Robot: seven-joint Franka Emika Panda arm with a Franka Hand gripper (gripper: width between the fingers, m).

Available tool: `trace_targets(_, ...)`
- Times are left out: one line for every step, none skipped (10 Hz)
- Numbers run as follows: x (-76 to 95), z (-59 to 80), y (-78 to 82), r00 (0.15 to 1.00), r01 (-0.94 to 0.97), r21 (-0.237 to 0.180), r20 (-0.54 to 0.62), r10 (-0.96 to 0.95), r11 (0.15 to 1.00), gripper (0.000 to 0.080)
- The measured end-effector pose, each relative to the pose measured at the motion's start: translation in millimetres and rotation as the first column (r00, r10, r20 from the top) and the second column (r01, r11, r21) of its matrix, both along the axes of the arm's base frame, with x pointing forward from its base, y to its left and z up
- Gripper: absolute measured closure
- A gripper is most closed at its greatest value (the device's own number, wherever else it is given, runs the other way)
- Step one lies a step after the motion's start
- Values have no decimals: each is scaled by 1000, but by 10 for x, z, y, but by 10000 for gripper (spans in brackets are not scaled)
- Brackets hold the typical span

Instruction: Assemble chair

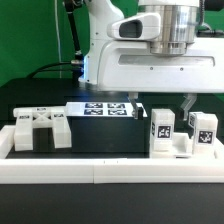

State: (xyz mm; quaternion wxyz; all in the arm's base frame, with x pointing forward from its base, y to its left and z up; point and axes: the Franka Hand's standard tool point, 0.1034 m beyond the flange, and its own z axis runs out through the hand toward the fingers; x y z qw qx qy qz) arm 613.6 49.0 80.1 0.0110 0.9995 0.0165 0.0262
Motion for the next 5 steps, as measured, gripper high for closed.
trace_targets(1, 1, 1, 1000, 16, 1, 1, -16, 1000, 349)
trace_targets(3, 3, 2, 999, 42, 3, 2, -42, 999, 505)
trace_targets(3, 3, 4, 995, 104, 6, 3, -104, 995, 505)
trace_targets(3, 2, 4, 986, 168, 11, 3, -168, 986, 505)
trace_targets(1, 1, 9, 958, 288, 19, 4, -288, 957, 505)
